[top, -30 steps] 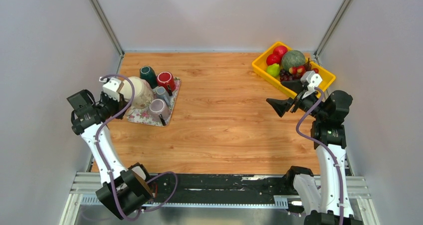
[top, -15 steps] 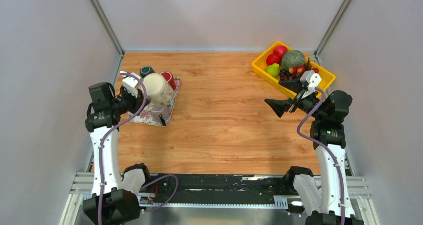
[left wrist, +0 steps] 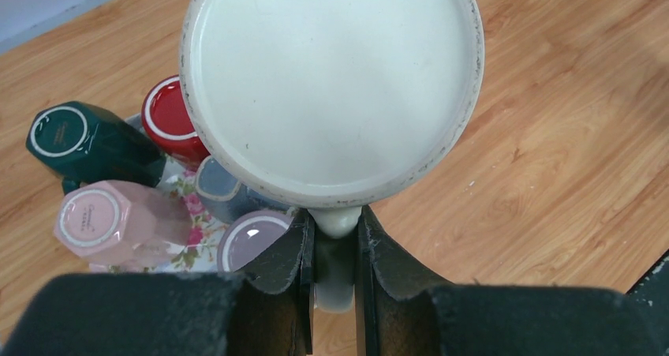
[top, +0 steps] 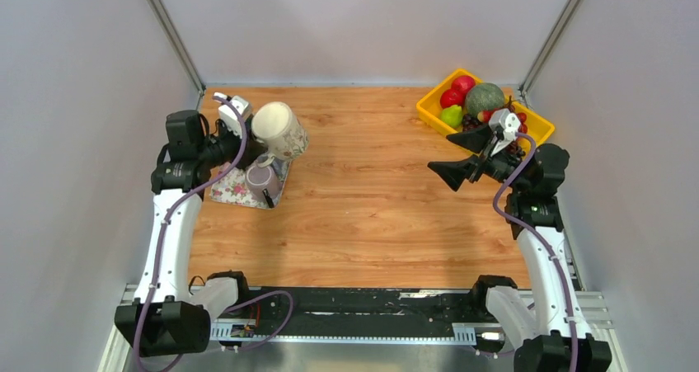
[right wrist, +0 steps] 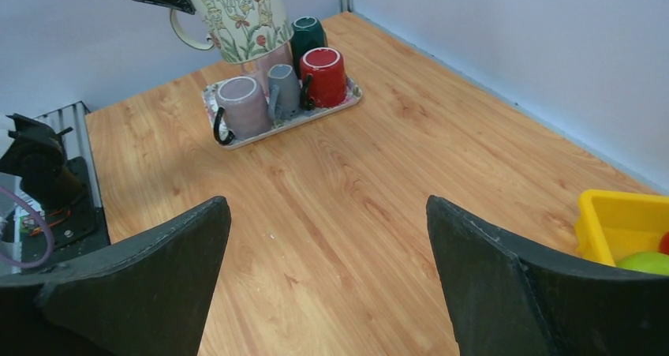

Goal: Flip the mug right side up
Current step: Turn over the cup on the tray.

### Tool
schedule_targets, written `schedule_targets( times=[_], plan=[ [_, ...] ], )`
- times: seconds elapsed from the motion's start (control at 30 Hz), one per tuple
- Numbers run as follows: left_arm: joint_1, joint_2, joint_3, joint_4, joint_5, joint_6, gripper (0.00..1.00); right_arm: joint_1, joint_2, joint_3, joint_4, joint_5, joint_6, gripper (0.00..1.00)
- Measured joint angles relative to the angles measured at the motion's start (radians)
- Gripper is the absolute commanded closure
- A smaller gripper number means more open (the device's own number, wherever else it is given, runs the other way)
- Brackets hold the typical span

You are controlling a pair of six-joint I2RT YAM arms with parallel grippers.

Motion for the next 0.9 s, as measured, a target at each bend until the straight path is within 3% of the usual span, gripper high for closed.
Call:
schedule_targets(
  times=[0.43, 0.7, 0.9],
  plan=[
    [-0.094, 0.103, 0.039, 0.152, 0.072, -0.243, 1.0, 0.133, 0.174, -0.03, 0.216, 0.007, 0.217, 0.0],
    [-0.167, 0.18, 0.037, 0.391, 0.149, -0.48, 1.0, 0.195, 0.303, -0.073, 0.473, 0.039, 0.429, 0.0],
    [-0.208, 0.224, -0.018, 0.668, 0.187, -0.692, 1.0, 0.233, 0.394, -0.073, 0.672, 0.085, 0.578, 0.0]
  ],
)
